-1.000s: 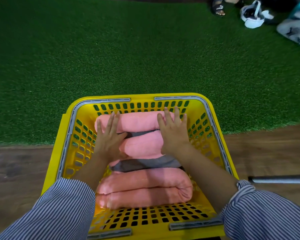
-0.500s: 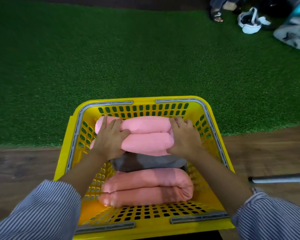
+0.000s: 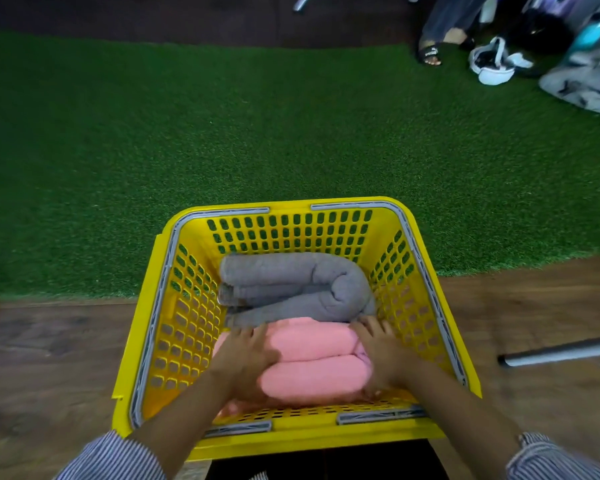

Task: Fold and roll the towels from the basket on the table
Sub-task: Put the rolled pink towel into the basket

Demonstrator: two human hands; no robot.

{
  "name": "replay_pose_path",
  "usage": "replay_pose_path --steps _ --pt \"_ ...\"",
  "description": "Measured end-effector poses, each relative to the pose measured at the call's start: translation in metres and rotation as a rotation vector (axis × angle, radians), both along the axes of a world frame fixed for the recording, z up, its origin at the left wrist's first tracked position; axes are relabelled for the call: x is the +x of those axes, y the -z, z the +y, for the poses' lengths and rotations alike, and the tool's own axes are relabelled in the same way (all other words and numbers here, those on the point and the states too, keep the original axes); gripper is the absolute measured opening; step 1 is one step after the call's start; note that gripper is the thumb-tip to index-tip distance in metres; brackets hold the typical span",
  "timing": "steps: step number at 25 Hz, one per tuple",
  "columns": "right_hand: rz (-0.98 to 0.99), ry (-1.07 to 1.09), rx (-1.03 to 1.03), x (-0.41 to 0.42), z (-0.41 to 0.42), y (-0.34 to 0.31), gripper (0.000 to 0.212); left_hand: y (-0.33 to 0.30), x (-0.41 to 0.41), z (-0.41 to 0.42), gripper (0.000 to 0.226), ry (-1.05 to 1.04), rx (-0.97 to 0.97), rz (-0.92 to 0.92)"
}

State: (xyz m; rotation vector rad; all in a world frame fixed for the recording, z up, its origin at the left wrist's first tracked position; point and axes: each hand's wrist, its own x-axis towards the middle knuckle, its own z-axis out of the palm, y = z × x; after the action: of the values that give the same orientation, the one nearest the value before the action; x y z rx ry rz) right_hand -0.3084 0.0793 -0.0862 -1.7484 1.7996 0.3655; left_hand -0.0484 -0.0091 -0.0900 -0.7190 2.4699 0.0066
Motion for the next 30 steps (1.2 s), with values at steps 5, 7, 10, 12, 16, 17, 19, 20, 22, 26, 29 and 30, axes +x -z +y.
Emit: replay_pose_path --steps 5,7,10,12,16,17,19,20,22,26,29,30 --pt "-0.040 0.015 -0.023 -0.003 -0.004 -0.004 0.121 -0.005 0.003 -0.004 0.062 -0.081 0.010 0.102" --pt "-0.061 0.012 0.064 -0.001 -0.001 0.005 0.125 -0.001 0.002 0.001 0.063 -0.095 0.087 -0.002" --pt "-0.090 0.018 0.112 -0.008 -0.020 0.002 0.111 -0.014 -0.003 -0.024 0.075 -0.268 0.193 0.129" --pt "-0.193 0.208 -0.047 -0.009 -0.041 -0.010 0.070 -0.014 -0.008 -0.055 0.066 -0.520 0.235 0.338" --pt "-0.101 0.670 -0.396 -0.004 -0.095 -0.010 0.078 0.020 -0.027 -0.098 0.046 -0.623 0.220 0.417" --pt "-0.083 0.728 -0.351 -0.001 -0.106 -0.005 0.090 0.030 -0.032 -0.102 0.054 -0.632 0.275 0.408" --pt "-0.069 0.769 -0.247 0.004 -0.122 0.011 0.092 0.049 -0.039 -0.105 0.069 -0.627 0.387 0.373" --pt "-0.061 0.765 -0.227 0.006 -0.127 0.016 0.085 0.056 -0.042 -0.104 0.074 -0.621 0.430 0.354" --pt "-0.063 0.790 -0.271 0.006 -0.129 0.021 0.068 0.069 -0.044 -0.098 0.079 -0.632 0.478 0.296" --pt "-0.167 0.916 -0.316 -0.004 -0.124 0.018 0.062 0.079 -0.053 -0.106 0.083 -0.572 0.411 0.158" --pt "-0.234 0.925 -0.351 -0.007 -0.118 0.022 0.066 0.082 -0.064 -0.111 0.073 -0.560 0.454 0.111" --pt "-0.255 0.920 -0.357 -0.008 -0.115 0.024 0.064 0.080 -0.065 -0.105 0.070 -0.583 0.498 0.111"
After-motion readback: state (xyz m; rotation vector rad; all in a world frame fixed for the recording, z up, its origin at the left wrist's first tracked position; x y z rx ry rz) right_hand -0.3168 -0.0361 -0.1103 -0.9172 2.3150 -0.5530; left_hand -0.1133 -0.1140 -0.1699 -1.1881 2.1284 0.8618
